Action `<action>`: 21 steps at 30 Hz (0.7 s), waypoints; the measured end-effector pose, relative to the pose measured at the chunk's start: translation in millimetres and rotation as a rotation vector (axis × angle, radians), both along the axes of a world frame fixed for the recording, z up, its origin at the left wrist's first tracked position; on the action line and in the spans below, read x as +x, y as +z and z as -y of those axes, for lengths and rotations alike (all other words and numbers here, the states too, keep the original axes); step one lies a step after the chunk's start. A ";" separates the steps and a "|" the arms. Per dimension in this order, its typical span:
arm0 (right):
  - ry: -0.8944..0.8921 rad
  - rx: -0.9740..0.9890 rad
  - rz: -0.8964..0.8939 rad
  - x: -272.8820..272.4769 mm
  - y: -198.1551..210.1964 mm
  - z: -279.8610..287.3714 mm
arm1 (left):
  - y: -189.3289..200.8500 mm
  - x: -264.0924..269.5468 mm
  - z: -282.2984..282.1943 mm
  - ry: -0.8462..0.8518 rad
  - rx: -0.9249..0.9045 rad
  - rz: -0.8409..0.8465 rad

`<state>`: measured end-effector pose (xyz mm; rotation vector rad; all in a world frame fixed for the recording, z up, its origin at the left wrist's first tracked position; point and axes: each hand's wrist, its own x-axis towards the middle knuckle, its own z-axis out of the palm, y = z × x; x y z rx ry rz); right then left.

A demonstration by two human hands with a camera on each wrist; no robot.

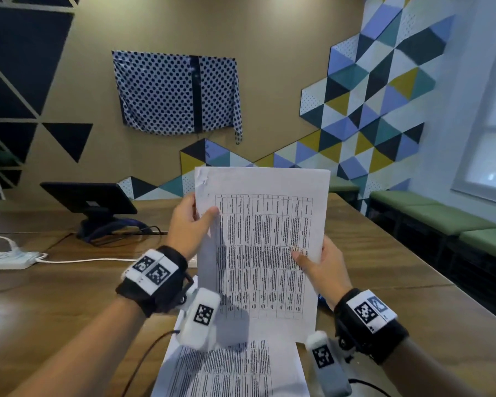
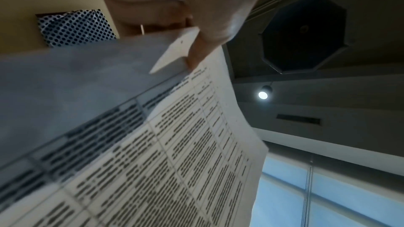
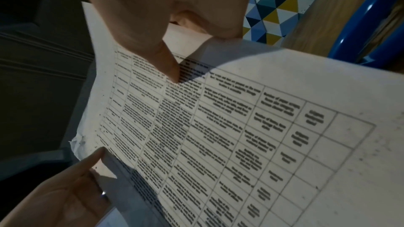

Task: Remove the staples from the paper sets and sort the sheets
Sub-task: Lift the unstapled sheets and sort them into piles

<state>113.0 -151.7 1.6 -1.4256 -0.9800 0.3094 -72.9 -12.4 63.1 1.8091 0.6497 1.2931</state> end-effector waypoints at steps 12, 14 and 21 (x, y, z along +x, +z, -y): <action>-0.118 -1.083 0.775 73.7 -39.7 -1.3 | -2.7 3.3 -9.8 -0.006 0.052 0.005; -0.104 -1.155 0.823 76.6 -54.2 -4.0 | -3.3 5.3 -9.7 -0.019 0.058 0.008; -0.146 -1.168 0.898 73.2 -67.3 -19.5 | -6.7 8.4 -6.8 -0.031 0.038 0.027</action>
